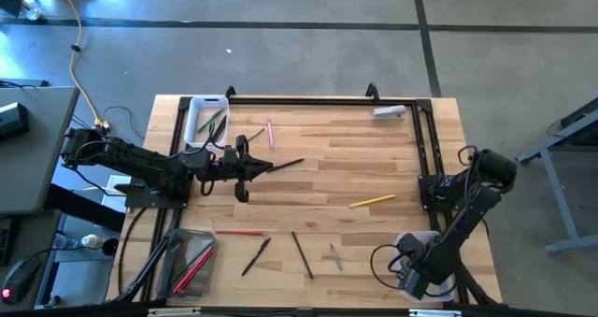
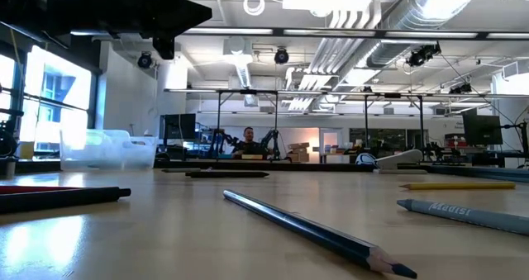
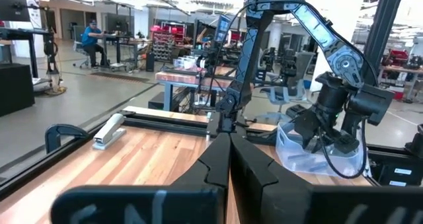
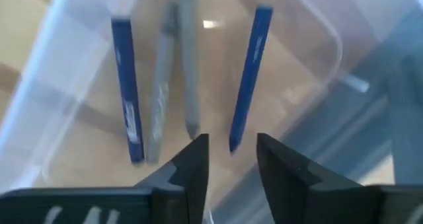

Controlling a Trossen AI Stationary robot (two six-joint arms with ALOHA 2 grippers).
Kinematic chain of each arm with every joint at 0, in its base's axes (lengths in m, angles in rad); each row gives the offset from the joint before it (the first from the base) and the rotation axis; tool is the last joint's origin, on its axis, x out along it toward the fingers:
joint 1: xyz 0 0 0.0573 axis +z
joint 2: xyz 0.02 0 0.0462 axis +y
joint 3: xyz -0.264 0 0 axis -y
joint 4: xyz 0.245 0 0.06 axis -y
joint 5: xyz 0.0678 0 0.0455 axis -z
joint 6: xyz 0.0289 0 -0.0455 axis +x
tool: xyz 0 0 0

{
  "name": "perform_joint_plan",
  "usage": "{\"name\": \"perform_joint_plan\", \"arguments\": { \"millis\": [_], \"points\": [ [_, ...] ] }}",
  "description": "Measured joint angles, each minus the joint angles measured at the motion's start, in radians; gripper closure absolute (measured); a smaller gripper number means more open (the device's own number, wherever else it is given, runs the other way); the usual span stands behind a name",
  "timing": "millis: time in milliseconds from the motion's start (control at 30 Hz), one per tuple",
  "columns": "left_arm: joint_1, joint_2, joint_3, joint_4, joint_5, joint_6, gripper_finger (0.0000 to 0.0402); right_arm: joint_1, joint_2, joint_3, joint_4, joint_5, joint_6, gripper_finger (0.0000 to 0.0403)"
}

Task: Sort crayons/erasers/pens/pencils in bins
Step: Put the red pencil into the black bin

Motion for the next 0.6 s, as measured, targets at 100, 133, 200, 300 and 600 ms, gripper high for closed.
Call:
{"name": "perform_joint_plan", "arguments": {
  "millis": [100, 133, 200, 300, 600],
  "points": [
    [0.0, 0.0, 0.0, 0.0, 0.0, 0.001, 0.0401, -0.012, -0.015, 0.014, -0.031, -0.063, -0.042, 0.0277],
    [0.0, 0.0, 0.0, 0.0, 0.001, 0.001, 0.0401, -0.015, -0.02, 0.028, -0.052, -0.071, -0.06, 0.0277],
    [0.0, 0.0, 0.0, -0.001, 0.001, 0.0, 0.0401, -0.024, -0.03, 0.071, -0.107, -0.075, -0.108, 0.0283],
    [0.0, 0.0, 0.0, -0.001, 0.002, 0.001, 0.0401, -0.043, -0.043, 0.159, -0.2, -0.07, -0.192, 0.031],
    [0.0, 0.0, 0.0, -0.005, 0.003, 0.009, 0.0401, -0.106, -0.143, 0.327, -0.329, 0.322, -0.343, 0.0392]
  ]
}}
